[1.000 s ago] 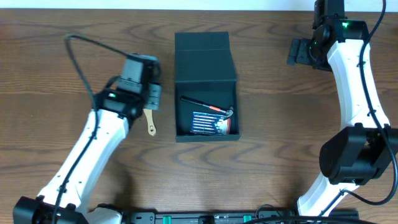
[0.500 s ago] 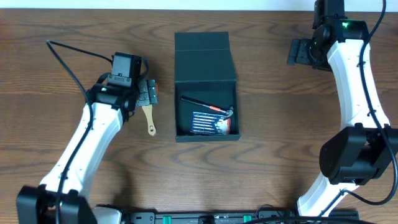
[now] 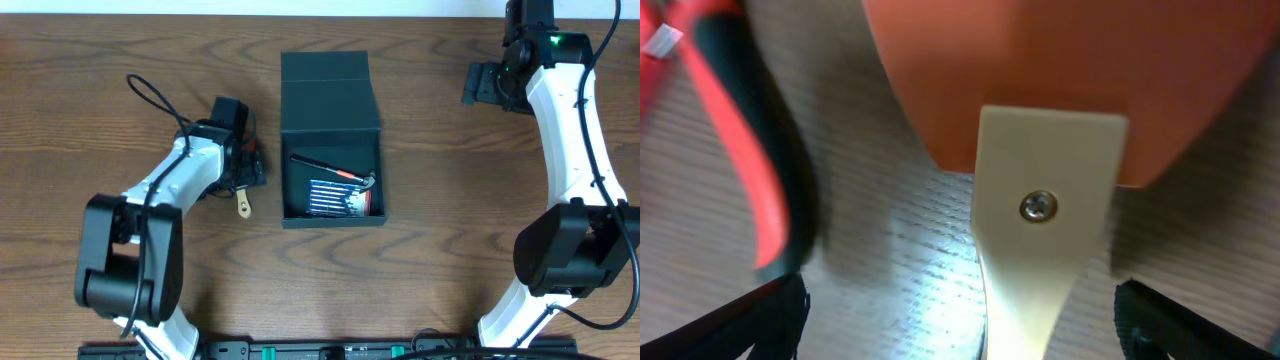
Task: Pack container
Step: 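Withdraw the left gripper and move it over the orange scraper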
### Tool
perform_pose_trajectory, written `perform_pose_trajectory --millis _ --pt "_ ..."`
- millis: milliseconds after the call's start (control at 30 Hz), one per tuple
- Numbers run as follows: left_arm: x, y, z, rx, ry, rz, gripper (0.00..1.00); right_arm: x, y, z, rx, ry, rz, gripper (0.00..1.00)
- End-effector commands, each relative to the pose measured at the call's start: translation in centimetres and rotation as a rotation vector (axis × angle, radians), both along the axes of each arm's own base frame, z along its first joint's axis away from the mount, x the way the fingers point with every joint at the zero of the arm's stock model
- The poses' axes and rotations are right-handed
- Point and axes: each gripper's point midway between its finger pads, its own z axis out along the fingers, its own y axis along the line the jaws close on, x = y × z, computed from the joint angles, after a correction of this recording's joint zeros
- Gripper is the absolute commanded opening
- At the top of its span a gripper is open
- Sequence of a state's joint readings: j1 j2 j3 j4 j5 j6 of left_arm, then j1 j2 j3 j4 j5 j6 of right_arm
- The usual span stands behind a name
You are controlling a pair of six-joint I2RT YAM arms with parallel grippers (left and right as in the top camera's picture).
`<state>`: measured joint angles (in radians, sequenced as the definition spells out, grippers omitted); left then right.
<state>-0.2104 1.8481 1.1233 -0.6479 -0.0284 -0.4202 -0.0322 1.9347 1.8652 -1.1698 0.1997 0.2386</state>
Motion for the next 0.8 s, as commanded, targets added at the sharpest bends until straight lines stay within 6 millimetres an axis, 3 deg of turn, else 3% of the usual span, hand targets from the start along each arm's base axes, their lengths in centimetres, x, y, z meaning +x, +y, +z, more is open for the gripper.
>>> perform_pose_trajectory --millis 0,167,233,300,767 --pt "-0.82 -0.42 -1.37 -0.029 0.050 0.025 0.95 0.22 -0.34 1.30 -0.004 -0.037 -0.024 0.99" --pt "-1.06 -0.48 -2.13 -0.032 0.073 0.026 0.88 0.22 -0.34 1.30 -0.004 -0.037 -0.024 0.99" --pt "-1.00 -0.52 -2.14 -0.033 0.070 0.025 0.78 0.22 -0.34 1.30 -0.004 -0.037 -0.024 0.99" --pt "-0.98 -0.58 -2.14 -0.036 0.070 0.025 0.62 0.22 -0.34 1.30 -0.004 -0.037 -0.025 0.99" --pt "-1.01 -0.58 -2.14 -0.037 0.071 0.025 0.32 0.22 -0.34 1.30 -0.004 -0.037 -0.024 0.99"
